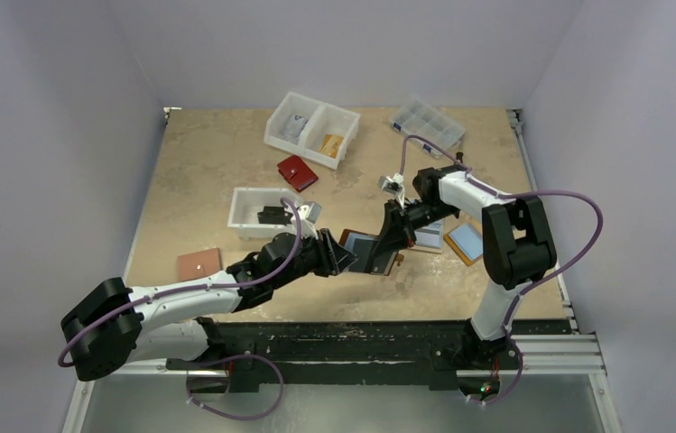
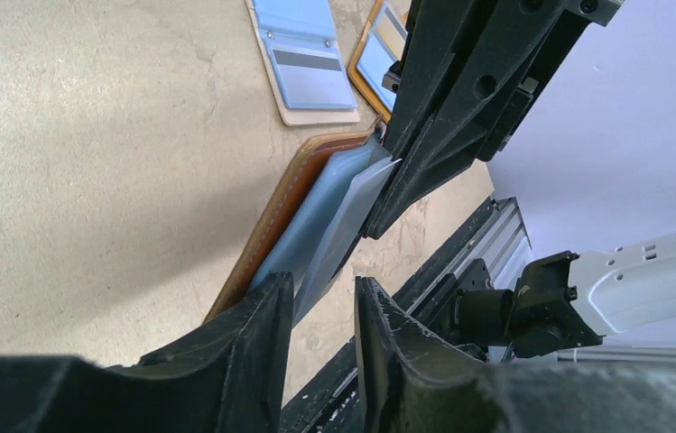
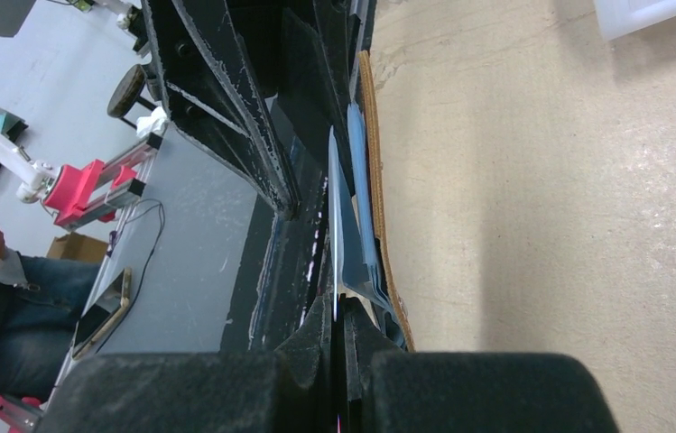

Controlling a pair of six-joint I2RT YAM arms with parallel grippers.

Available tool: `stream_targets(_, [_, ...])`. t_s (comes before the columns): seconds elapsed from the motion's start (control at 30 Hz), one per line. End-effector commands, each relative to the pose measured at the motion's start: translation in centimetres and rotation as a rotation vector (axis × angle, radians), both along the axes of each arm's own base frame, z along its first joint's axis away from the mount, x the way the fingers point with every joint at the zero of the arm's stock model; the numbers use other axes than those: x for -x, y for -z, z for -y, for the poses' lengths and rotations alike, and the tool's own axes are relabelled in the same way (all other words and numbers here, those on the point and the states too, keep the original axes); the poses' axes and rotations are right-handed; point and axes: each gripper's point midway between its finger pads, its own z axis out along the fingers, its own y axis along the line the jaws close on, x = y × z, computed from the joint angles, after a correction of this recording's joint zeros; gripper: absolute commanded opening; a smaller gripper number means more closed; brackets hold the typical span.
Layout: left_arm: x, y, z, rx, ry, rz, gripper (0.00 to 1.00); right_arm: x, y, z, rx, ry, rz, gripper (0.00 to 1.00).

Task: Take the credit cards out of the card holder
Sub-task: Remove the credit card from the card holder.

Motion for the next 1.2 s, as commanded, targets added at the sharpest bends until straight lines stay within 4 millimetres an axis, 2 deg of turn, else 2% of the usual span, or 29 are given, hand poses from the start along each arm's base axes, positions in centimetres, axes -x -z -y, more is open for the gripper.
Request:
stream_targets(0.0, [-0.3, -0.9, -0.2, 0.028, -0.025, 0.011, 0.32, -0.5, -1.1, -0.2, -0.028, 0.0, 0.03, 0.0])
stream_targets(0.1, [-0.3, -0.9, -0.2, 0.03, -0.023, 0.014, 0.23, -0.5, -1.0, -0.2, -0.028, 0.0, 0.03, 0.0])
stream_targets(0.27, [-0.2, -0.9, -0.3, 0.034, -0.018, 0.018, 0.0, -0.5, -1.0, -0.2, -0.025, -0.001, 0.032, 0.0])
stream_targets(0.63, [0.1, -0.6, -1.6, 0.068, -0.054, 0.016, 0.0, -0.7, 0.5, 0.2, 0.026, -0.019, 0.032, 0.0])
stream_targets(0.9, [0.5, 1.2, -3.0, 0.053, -0.096, -0.018, 0.0, -0.7, 2.0, 0.9, 0.095, -0.045, 0.061, 0.0])
stream_targets(1.1, [1.1, 4.0, -4.5, -0.007, -0.13, -0.078, 0.0, -0.7, 2.5, 1.2, 0.114, -0.072, 0.08, 0.0])
stream_targets(1.17, [1.4, 5.6, -5.3, -0.038, -0.153, -0.115, 0.0, -0.7, 2.6, 1.4, 0.122, -0.077, 0.086, 0.0])
